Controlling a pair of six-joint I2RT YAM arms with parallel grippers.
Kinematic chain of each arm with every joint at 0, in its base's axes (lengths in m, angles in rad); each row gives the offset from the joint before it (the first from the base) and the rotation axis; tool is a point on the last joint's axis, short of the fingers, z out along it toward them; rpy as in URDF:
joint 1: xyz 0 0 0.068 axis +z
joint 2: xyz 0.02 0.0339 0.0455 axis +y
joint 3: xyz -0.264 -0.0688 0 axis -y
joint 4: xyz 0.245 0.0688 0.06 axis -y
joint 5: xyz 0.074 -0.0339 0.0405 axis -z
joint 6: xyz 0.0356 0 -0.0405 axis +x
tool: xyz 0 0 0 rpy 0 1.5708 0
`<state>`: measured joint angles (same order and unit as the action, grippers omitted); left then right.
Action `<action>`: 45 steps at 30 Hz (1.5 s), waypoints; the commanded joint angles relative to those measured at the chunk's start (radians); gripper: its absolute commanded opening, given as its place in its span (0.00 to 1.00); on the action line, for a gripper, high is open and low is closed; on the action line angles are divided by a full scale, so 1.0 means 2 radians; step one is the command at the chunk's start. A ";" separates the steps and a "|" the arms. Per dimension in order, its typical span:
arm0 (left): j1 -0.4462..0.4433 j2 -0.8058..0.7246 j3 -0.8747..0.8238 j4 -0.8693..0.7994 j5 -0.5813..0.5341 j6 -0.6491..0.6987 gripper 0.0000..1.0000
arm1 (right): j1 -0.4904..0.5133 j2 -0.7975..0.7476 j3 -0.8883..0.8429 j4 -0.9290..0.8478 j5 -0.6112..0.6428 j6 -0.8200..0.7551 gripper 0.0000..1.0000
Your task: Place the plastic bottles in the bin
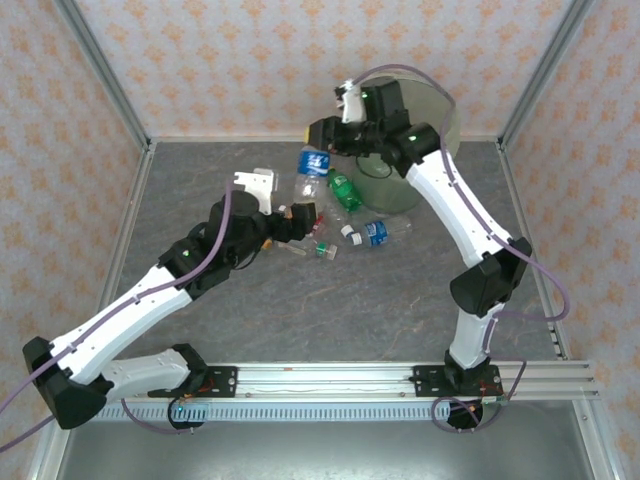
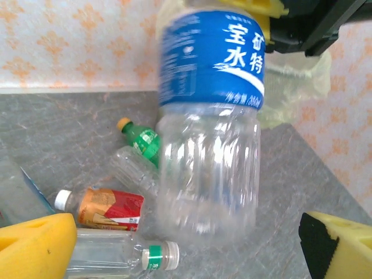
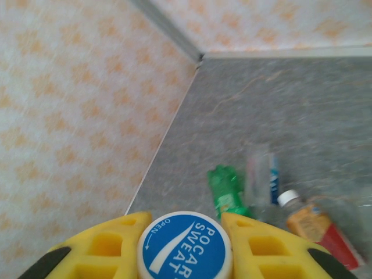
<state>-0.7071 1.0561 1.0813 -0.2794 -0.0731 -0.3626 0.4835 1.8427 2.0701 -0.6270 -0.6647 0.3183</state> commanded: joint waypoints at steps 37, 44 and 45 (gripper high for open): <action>0.007 -0.062 -0.043 -0.022 -0.092 -0.076 0.99 | -0.139 0.078 0.110 0.033 0.220 -0.002 0.77; 0.017 -0.043 -0.045 -0.037 -0.110 -0.095 0.99 | -0.139 0.061 0.110 0.027 0.223 -0.007 1.00; 0.022 -0.041 -0.048 -0.038 -0.108 -0.101 0.99 | -0.139 0.056 0.110 0.027 0.223 -0.008 1.00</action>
<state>-0.6834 0.9649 0.9863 -0.3191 -0.2527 -0.5282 0.2123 2.0075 2.2574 -0.5617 -0.2470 0.3233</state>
